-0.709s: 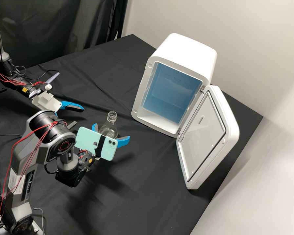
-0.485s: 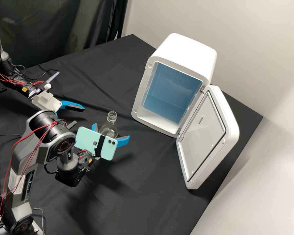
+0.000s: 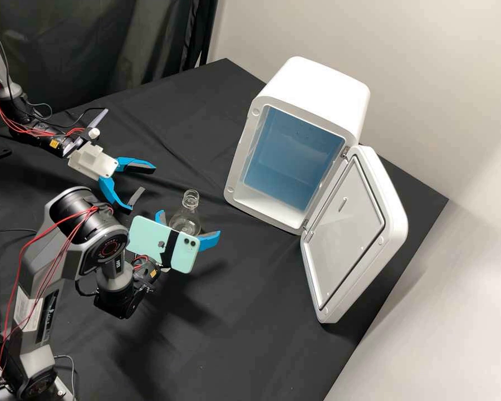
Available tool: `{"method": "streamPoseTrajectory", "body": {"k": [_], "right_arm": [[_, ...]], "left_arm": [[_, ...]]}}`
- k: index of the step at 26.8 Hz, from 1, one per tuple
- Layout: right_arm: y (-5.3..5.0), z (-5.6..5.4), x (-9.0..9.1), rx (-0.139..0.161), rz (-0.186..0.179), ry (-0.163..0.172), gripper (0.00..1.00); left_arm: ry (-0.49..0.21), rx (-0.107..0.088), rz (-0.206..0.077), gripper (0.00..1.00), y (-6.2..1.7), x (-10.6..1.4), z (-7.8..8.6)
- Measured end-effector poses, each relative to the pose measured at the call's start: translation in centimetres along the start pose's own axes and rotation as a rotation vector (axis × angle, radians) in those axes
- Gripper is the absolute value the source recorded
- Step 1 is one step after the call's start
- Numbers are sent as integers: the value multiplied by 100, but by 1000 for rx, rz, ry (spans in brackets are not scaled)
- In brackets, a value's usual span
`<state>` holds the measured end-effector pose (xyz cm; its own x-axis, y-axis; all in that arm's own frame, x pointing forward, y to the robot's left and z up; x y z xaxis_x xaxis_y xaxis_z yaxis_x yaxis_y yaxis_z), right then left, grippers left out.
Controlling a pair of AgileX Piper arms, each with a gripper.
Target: Place the flask in the incubator
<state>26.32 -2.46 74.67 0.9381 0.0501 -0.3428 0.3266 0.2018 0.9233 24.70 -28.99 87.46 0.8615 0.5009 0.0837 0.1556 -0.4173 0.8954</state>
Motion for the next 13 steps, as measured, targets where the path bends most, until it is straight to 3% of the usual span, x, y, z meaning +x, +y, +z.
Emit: {"method": "streamPoseTrajectory", "body": {"k": [13], "right_arm": [[-63,-34,28,0,-24,13,100]], "left_arm": [[0,0,0,100,0,0,0]]}}
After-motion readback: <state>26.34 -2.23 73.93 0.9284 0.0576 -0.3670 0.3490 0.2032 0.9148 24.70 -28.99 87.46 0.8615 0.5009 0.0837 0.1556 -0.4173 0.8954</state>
